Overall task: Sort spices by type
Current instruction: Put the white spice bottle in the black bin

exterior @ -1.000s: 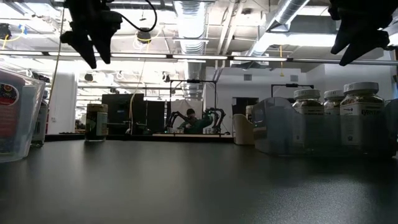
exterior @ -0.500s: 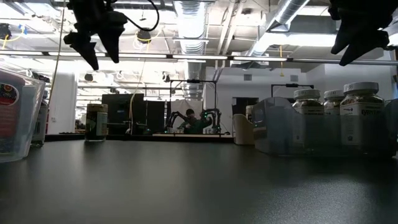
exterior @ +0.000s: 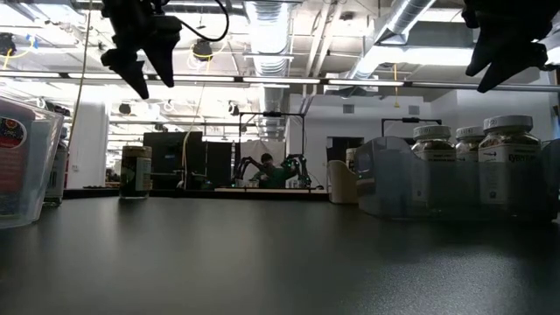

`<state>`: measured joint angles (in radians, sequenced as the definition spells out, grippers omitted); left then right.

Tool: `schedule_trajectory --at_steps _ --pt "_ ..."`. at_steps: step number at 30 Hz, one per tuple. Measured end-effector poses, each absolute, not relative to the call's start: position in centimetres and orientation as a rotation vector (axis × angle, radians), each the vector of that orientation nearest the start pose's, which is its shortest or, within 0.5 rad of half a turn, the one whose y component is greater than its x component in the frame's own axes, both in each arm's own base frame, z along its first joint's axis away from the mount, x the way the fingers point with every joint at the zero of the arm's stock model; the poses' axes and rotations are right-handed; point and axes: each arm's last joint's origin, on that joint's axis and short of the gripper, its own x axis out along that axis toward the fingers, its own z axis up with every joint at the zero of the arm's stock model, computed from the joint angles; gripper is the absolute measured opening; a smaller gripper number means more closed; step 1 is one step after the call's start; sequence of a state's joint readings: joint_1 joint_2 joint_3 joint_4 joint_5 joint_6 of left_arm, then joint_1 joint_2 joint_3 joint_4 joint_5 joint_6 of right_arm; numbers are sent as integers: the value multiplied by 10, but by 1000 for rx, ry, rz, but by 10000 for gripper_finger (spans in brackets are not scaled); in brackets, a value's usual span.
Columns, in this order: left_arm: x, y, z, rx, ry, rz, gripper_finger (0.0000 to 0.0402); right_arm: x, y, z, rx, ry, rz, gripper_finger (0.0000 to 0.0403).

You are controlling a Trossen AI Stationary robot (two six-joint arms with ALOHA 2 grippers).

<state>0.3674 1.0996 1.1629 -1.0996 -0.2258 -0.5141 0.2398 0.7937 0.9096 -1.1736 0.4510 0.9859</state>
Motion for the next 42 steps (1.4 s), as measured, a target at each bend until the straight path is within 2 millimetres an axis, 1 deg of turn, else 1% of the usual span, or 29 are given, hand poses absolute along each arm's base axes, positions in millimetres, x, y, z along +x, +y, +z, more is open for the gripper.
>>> schedule_trajectory --at_steps 4,7,11,15,19,24,26,38,42 --pt "174 76 332 -477 909 774 380 117 16 298 542 794 -645 297" --pt "174 75 331 -389 945 725 380 117 16 298 542 794 -645 297" --pt "174 72 330 -254 1020 547 380 117 16 298 543 793 -645 297" --pt "177 65 330 -123 1053 345 380 117 16 298 545 789 -643 297" --pt "179 60 330 -8 1069 268 380 118 16 298 566 782 -651 297" --pt "182 55 331 1 1054 256 380 118 16 298 576 779 -656 297" --pt "182 51 330 22 1066 215 380 118 16 298 576 779 -656 297" --pt "167 17 321 101 1295 38 380 118 16 298 578 778 -657 297" --pt "164 7 316 138 1343 -10 380 118 16 298 578 778 -657 297"
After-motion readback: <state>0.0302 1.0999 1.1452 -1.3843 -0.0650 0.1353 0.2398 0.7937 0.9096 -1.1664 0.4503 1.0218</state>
